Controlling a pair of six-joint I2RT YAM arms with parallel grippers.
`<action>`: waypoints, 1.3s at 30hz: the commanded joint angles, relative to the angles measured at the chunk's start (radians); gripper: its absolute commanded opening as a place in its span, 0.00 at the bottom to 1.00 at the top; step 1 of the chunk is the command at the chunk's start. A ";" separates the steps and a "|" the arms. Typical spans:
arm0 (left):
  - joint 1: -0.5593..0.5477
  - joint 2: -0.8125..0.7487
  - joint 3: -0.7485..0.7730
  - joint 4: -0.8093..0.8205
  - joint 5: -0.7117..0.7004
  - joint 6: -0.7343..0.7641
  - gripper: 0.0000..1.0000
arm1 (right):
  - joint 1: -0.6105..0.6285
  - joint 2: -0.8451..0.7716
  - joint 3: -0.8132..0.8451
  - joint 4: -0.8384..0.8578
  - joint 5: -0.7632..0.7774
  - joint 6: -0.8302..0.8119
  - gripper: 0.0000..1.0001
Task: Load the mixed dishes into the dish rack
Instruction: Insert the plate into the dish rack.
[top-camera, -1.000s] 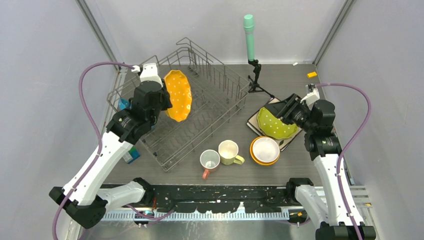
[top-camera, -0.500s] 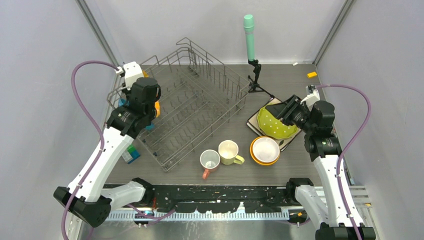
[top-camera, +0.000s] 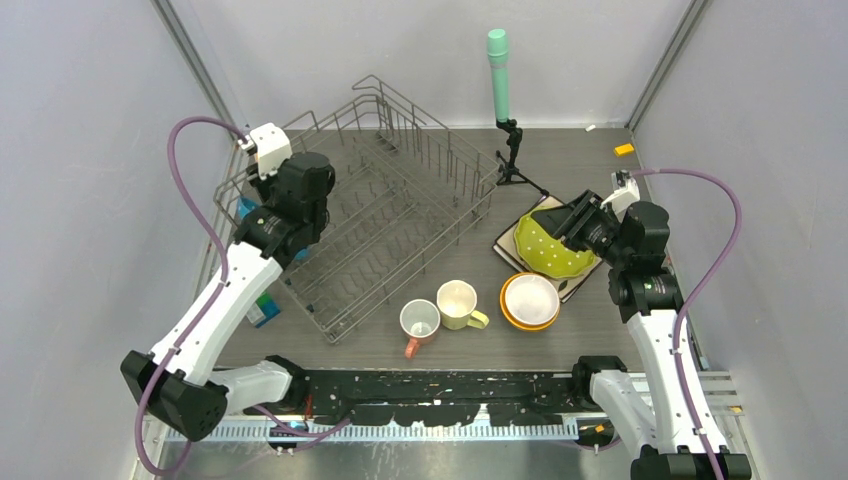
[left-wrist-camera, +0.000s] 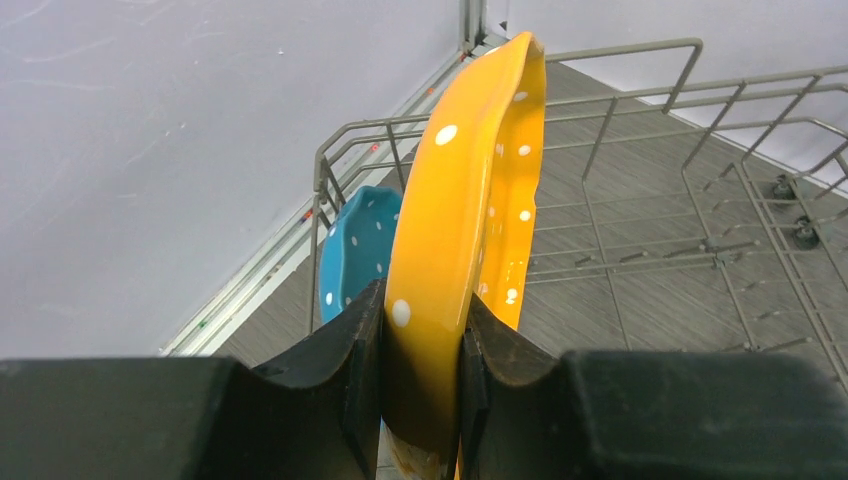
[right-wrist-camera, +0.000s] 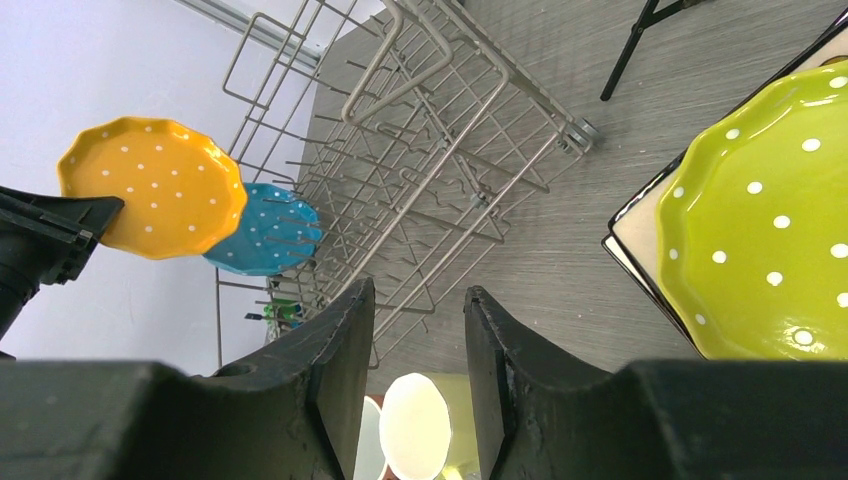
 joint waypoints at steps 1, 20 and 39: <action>0.002 0.018 0.086 0.056 -0.160 -0.125 0.00 | 0.007 -0.005 0.003 0.020 0.010 -0.014 0.43; -0.001 0.232 0.262 -0.332 -0.258 -0.356 0.00 | 0.007 0.010 -0.015 0.044 0.011 0.006 0.44; 0.009 0.376 0.242 -0.492 -0.266 -0.522 0.00 | 0.007 0.009 -0.019 0.018 0.011 -0.019 0.44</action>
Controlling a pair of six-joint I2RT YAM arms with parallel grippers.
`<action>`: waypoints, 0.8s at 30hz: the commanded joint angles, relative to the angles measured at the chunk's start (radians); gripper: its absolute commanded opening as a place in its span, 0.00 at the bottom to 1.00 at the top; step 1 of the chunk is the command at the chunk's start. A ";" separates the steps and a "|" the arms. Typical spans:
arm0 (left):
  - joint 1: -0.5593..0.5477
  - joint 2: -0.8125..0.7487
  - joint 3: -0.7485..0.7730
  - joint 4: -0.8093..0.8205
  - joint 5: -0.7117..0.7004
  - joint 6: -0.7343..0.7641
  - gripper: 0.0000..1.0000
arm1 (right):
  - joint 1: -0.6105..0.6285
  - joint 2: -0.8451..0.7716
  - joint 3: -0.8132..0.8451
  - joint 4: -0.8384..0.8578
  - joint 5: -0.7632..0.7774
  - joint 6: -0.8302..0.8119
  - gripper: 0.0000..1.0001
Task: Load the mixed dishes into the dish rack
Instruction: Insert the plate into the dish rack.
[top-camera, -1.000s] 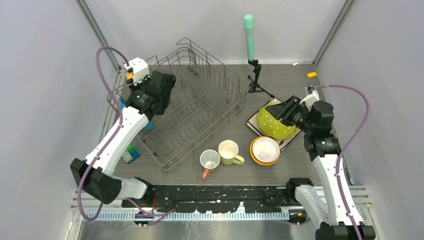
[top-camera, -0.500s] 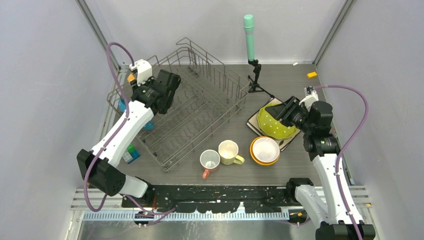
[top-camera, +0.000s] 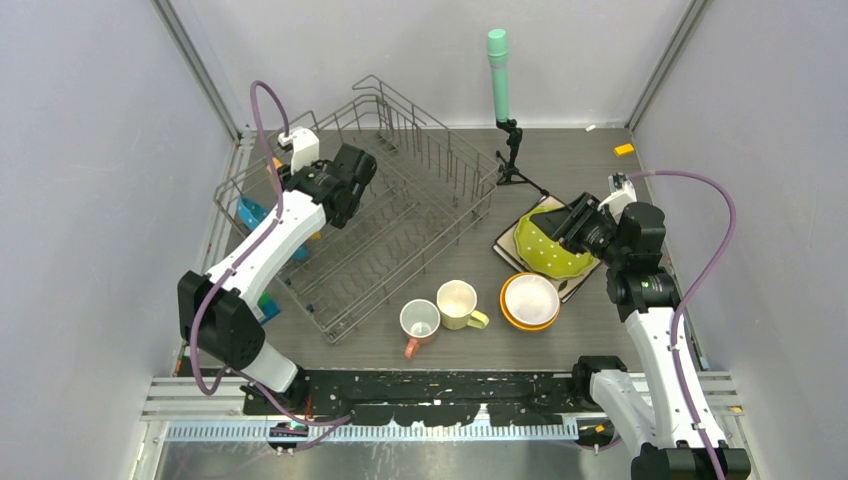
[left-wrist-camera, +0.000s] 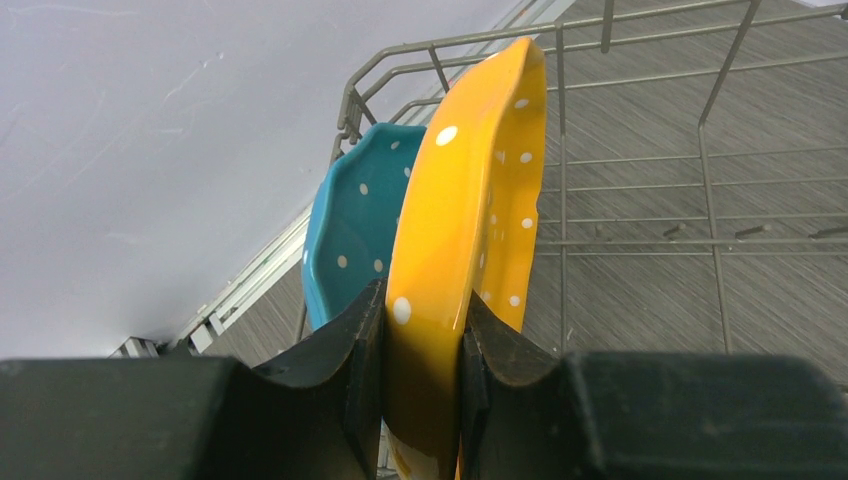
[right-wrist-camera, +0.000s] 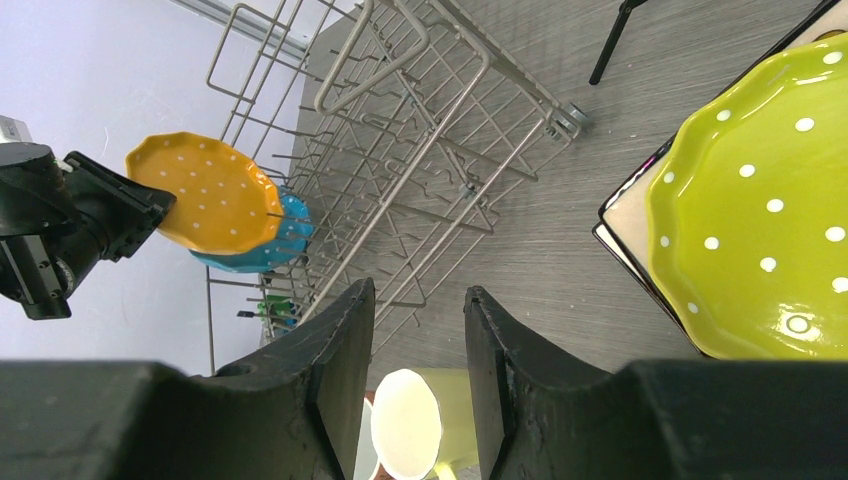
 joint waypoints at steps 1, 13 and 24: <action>0.013 0.015 0.037 -0.061 -0.122 -0.123 0.00 | 0.007 -0.005 0.003 0.017 0.008 -0.018 0.44; 0.024 0.021 0.088 -0.153 -0.095 -0.167 0.00 | 0.007 0.001 0.002 0.021 0.009 -0.018 0.44; -0.084 -0.133 0.019 0.411 -0.263 0.451 0.00 | 0.007 0.006 -0.010 0.041 0.004 -0.007 0.43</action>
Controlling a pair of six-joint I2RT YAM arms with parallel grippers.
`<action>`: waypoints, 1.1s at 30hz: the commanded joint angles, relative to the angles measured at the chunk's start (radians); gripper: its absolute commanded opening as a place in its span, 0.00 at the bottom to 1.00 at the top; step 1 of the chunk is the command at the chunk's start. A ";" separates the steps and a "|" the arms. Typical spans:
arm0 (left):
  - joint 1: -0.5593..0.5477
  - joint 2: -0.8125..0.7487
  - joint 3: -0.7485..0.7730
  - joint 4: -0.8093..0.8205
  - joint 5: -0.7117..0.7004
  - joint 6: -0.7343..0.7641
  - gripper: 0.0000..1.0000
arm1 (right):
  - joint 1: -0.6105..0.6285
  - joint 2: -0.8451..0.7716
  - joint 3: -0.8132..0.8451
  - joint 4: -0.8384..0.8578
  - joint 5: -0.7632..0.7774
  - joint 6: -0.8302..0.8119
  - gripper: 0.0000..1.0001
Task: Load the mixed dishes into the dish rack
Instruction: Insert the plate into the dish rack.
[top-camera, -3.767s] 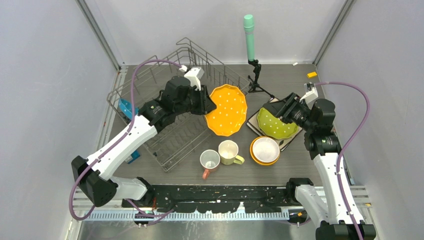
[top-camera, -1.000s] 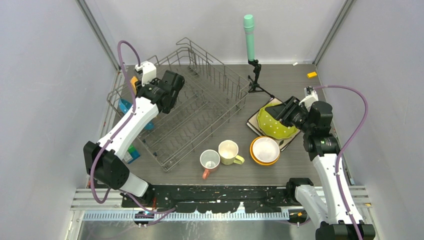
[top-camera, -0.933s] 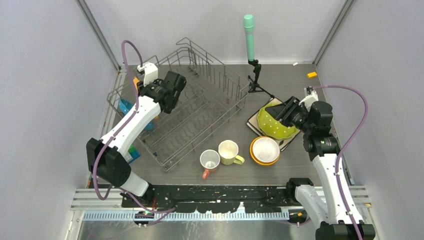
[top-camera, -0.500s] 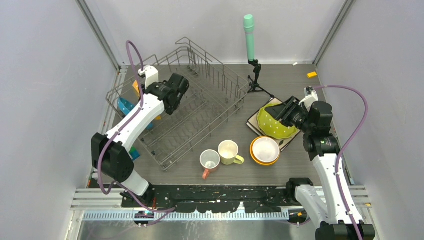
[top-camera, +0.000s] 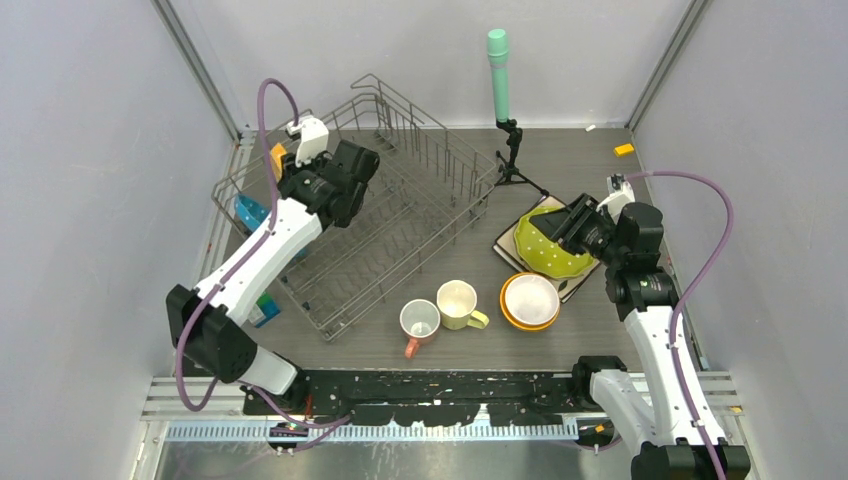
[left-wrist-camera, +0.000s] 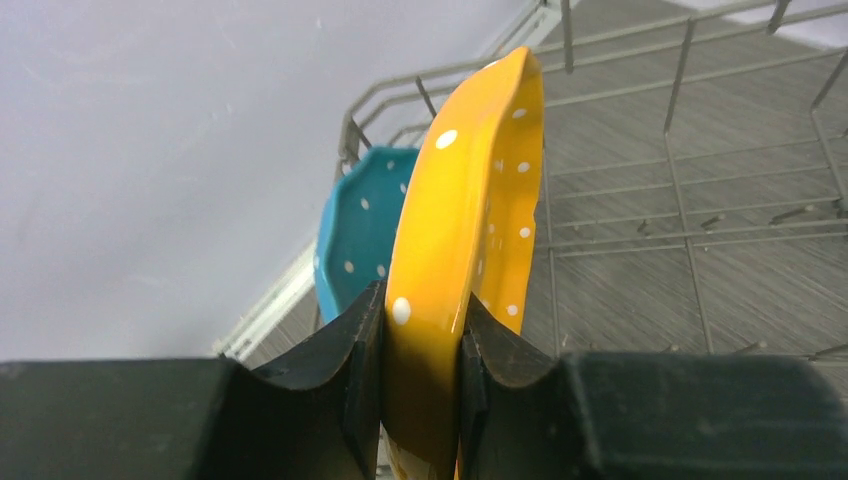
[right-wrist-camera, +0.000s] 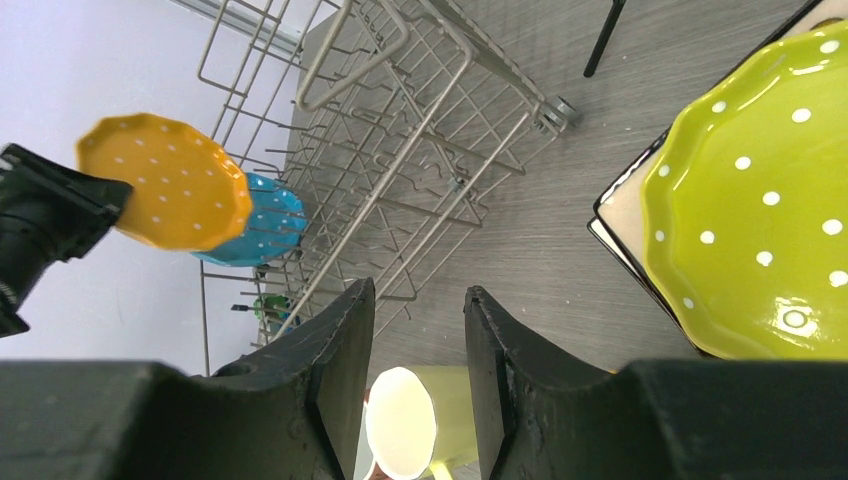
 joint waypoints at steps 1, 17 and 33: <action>-0.034 -0.093 -0.005 0.369 -0.261 0.317 0.00 | 0.007 -0.002 -0.005 0.041 0.004 -0.005 0.43; 0.017 -0.041 -0.298 1.519 -0.363 1.182 0.00 | 0.007 -0.010 -0.004 0.017 0.008 -0.024 0.43; -0.001 0.144 -0.304 2.354 -0.437 1.819 0.00 | 0.007 -0.005 0.001 0.016 0.007 -0.025 0.43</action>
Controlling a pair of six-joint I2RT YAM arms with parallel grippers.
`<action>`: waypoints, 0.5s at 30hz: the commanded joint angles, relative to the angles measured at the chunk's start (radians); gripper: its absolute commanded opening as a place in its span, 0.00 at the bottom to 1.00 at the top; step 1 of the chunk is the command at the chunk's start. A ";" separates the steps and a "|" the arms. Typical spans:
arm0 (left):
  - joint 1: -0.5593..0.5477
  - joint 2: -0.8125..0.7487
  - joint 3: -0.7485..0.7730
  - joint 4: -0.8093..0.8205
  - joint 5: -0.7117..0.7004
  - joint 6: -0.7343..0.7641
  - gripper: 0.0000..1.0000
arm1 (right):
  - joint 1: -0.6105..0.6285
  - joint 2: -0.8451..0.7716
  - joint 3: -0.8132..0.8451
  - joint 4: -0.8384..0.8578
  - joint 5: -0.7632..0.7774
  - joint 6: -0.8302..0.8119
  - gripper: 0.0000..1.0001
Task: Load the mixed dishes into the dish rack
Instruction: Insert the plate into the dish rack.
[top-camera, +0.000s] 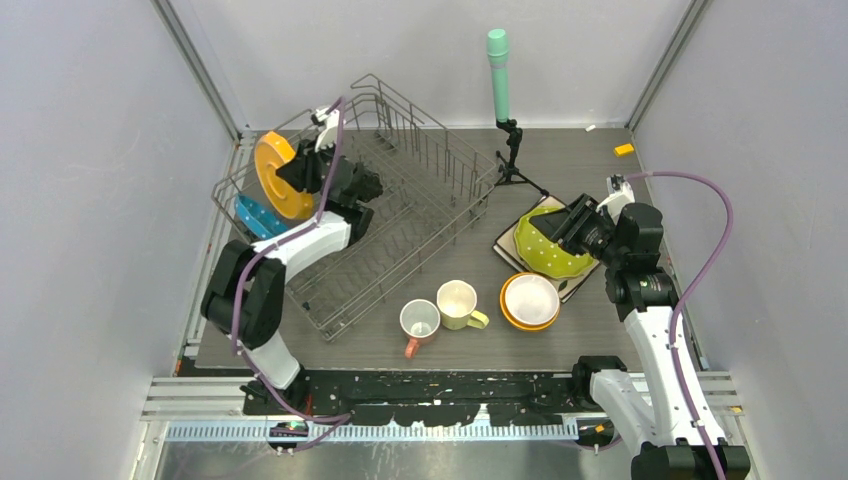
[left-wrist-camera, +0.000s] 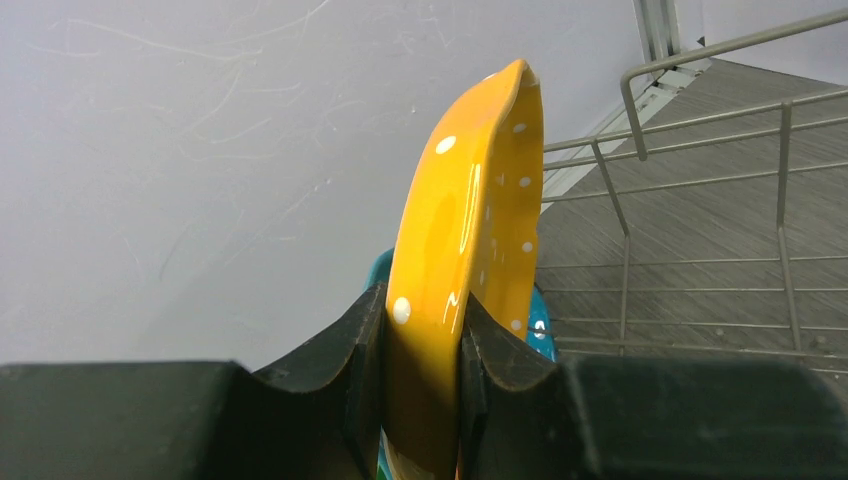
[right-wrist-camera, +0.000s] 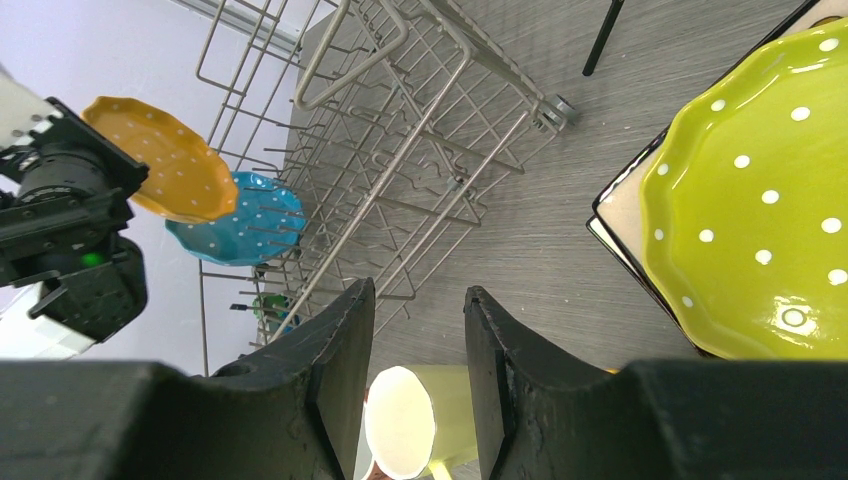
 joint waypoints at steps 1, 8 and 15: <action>-0.020 -0.050 0.040 0.274 -0.128 0.129 0.00 | 0.007 -0.006 0.008 0.012 0.008 -0.026 0.43; -0.022 -0.038 0.003 0.276 -0.135 0.121 0.00 | 0.007 0.006 -0.001 0.035 0.000 -0.012 0.43; -0.008 -0.013 -0.021 0.276 -0.135 0.086 0.00 | 0.007 0.006 0.007 0.019 0.000 -0.030 0.43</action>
